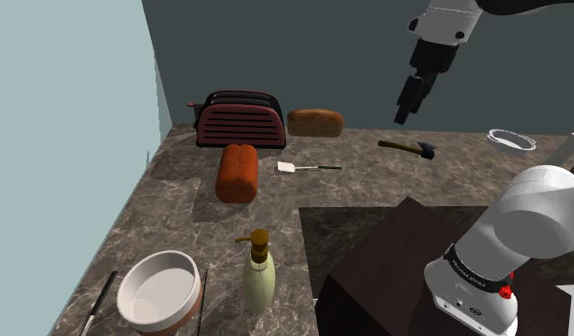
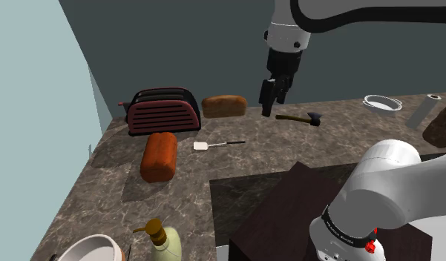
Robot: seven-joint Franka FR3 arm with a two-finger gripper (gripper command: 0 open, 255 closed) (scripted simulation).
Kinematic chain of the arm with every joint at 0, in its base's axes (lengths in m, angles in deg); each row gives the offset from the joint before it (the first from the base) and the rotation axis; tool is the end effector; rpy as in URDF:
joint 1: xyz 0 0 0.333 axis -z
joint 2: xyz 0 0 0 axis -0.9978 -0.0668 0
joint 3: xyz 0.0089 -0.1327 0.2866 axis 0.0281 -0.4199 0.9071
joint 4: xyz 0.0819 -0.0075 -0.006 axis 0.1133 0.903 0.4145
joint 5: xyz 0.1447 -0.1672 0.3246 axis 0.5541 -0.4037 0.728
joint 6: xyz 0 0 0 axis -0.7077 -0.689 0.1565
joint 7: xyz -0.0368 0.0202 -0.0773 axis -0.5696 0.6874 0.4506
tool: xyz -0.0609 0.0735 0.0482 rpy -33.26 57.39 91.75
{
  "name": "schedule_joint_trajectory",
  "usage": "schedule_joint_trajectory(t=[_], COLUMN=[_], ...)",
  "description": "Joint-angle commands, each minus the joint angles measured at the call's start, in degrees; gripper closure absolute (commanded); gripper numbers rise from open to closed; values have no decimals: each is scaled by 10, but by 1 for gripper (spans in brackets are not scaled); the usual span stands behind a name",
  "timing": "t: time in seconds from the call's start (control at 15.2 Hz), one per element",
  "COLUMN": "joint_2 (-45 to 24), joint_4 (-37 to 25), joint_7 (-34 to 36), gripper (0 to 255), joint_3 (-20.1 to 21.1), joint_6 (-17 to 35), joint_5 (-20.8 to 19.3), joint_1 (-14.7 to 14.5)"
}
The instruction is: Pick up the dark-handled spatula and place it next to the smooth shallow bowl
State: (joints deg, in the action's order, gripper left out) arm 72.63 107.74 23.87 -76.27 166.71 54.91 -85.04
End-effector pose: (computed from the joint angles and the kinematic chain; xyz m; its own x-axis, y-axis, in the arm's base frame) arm 0.2959 0.0266 0.5659 0.9930 0.1178 -0.0015 0.1177 -0.9926 -0.0305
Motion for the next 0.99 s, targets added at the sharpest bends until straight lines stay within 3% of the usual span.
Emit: schedule_joint_trajectory(t=[0.0,0.46,0.92], joint_2=[0,-101,-241], joint_4=[0,35,24], joint_7=[0,-108,-209], gripper=[0,0,0], joint_3=[0,-43,-80], joint_6=[0,129,253], joint_5=[0,-38,-63], joint_1=[0,-3,-8])
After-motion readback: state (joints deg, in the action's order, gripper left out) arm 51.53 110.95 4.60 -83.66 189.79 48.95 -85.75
